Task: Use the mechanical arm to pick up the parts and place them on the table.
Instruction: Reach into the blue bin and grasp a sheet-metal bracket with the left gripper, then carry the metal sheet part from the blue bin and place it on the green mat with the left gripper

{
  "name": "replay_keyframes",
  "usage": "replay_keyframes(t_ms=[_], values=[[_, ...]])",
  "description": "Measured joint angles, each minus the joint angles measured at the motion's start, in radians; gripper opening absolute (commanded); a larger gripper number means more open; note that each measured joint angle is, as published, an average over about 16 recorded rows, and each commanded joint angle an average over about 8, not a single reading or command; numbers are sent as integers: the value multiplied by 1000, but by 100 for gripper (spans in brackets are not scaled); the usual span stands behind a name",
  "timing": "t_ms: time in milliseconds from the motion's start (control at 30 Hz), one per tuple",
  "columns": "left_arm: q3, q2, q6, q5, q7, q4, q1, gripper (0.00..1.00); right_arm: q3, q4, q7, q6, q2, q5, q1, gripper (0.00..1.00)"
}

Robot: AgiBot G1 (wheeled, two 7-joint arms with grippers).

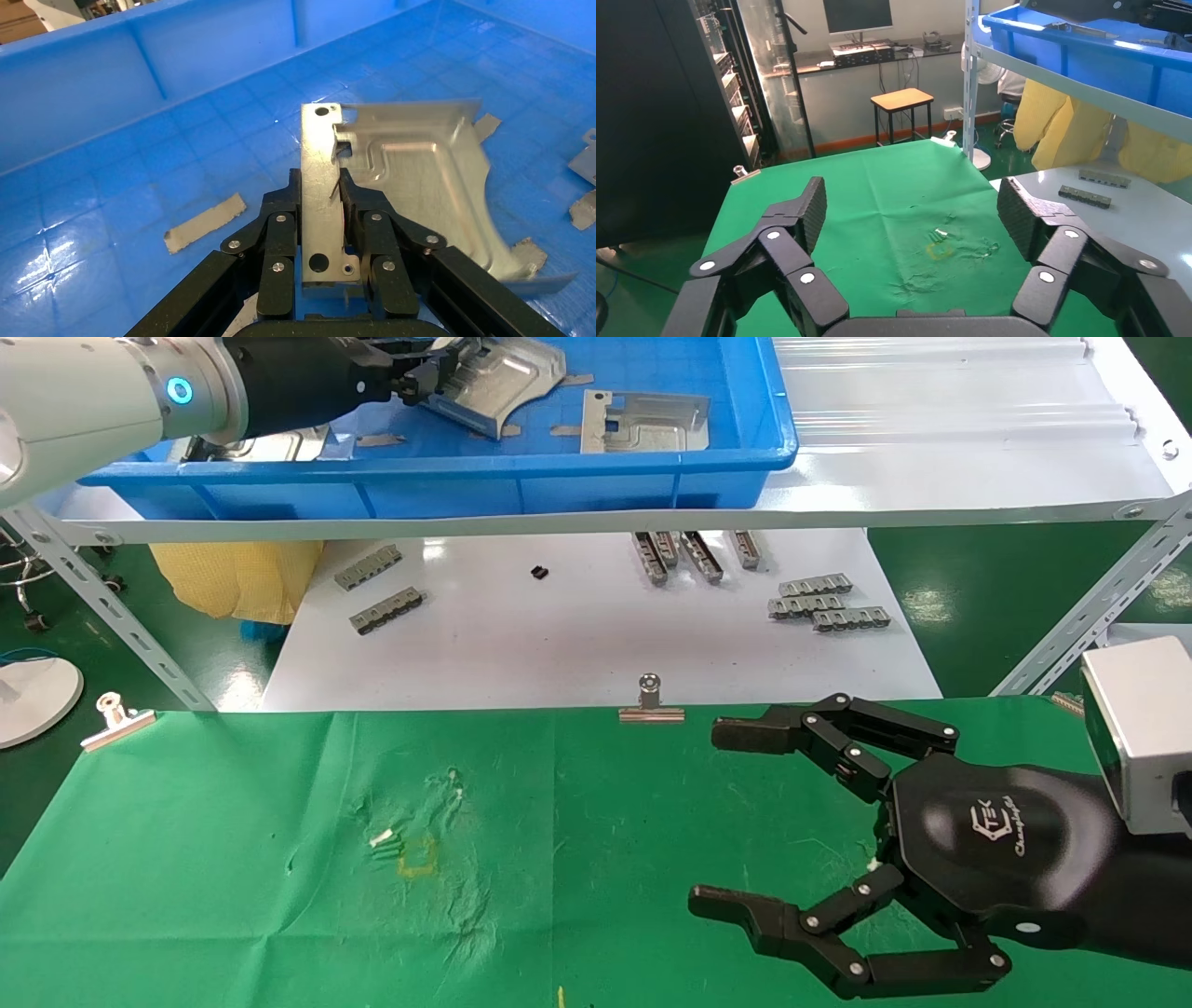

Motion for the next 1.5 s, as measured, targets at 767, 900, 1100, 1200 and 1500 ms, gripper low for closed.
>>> replay_keyframes(t_ms=[767,900,1100,1200,1500], values=[[-37,-290,736,-133,215,-187,46,0,0,0,0,0,0,0,0,100],[-4,-373,796,-193,236,-306,119,0,0,0,0,0,0,0,0,100],[82,-511,806,-319,251,-526,249,0,0,0,0,0,0,0,0,100],[141,-566,801,-358,275,-616,303,0,0,0,0,0,0,0,0,100],[316,-576,766,-285,448,-635,357,0,0,0,0,0,0,0,0,100]])
